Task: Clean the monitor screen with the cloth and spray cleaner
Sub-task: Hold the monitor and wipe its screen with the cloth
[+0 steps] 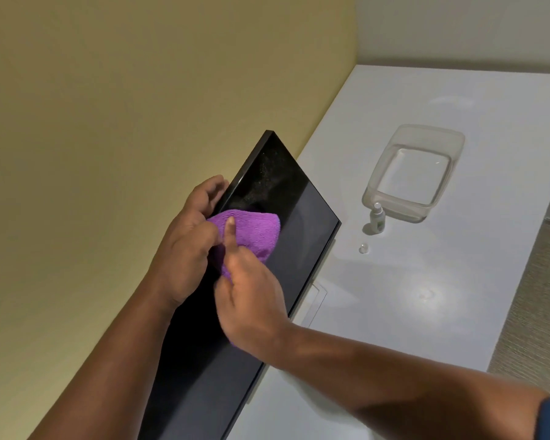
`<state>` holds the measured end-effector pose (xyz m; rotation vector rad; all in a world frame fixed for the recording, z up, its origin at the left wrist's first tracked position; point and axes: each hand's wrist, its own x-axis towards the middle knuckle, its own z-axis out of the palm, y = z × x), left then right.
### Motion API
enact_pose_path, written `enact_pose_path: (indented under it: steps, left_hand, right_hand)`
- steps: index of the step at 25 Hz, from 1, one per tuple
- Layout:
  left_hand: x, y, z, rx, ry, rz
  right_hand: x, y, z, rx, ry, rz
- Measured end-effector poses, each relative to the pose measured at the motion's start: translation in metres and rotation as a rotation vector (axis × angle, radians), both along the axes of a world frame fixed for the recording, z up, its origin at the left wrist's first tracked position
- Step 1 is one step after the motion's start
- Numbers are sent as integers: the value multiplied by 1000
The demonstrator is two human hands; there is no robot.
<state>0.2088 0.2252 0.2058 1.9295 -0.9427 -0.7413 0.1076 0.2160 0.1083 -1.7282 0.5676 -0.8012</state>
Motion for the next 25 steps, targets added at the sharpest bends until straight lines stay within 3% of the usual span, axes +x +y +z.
enact_pose_path:
  steps: [4, 8, 13, 18, 22, 25]
  left_hand:
    - [-5, 0, 6, -34, 39, 17]
    - [-3, -1, 3, -78, 78, 5]
    - [-3, 1, 2, -74, 107, 24]
    - [-2, 1, 1, -107, 98, 50]
    - [-8, -1, 6, -129, 64, 102]
    - [-12, -6, 6, -175, 110, 138]
  right_hand:
    - [-15, -3, -7, -134, 22, 103]
    - [4, -22, 7, -17, 12, -28]
    - [-18, 0, 4, -111, 57, 138]
    - [-3, -41, 18, -5, 57, -25]
    - [-14, -38, 31, -237, 89, 60]
    - [-7, -84, 41, -314, 213, -35]
